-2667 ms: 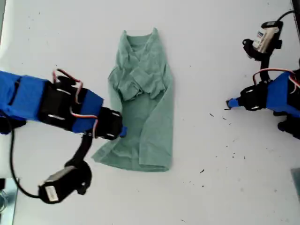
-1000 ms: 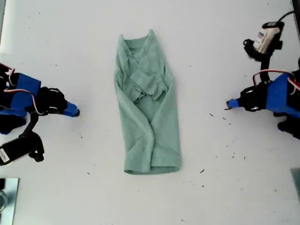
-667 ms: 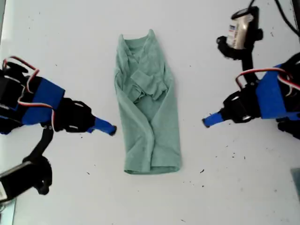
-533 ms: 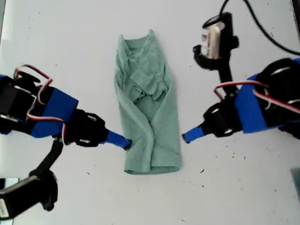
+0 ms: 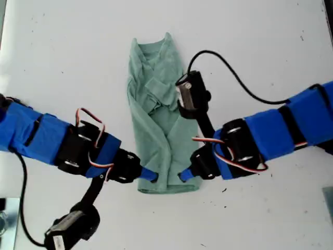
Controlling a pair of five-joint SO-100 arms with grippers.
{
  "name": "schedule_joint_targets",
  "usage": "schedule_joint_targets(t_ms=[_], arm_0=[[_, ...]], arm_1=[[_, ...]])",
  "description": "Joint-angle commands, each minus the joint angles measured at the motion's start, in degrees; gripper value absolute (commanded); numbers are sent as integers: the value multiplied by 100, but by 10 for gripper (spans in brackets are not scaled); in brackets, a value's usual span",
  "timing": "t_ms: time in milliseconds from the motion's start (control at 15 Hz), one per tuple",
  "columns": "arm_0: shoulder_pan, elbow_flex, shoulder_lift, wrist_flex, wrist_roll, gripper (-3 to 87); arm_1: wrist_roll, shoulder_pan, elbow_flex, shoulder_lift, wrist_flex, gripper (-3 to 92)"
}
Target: Fold t shirt
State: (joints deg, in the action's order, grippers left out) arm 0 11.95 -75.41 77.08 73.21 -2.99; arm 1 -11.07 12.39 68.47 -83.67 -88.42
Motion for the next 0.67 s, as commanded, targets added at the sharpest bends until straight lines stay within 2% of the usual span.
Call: schedule_joint_targets(t_ms=[0, 133, 200, 267, 400, 467, 600], arm_0=[[88, 396, -404, -316, 0, 286], [88, 483, -967, -536, 114, 267], [114, 545, -1222, -686, 158, 243], [149, 615, -1354, -809, 220, 190], [246, 791, -1459, -940, 369, 1], [299, 923, -1512, -1037, 554, -2], [352, 1266, -1582, -1002, 729, -2]], arm_1=[[88, 105, -141, 510, 642, 319], [185, 202, -141, 1213, 1143, 305], [272, 281, -149, 1512, 1301, 267], [352, 369, -193, 1758, 1424, 178], [308, 483, -264, 1951, 1503, 50], [290, 510, -272, 1907, 1494, 2], [70, 563, -501, 1775, 1362, 2]])
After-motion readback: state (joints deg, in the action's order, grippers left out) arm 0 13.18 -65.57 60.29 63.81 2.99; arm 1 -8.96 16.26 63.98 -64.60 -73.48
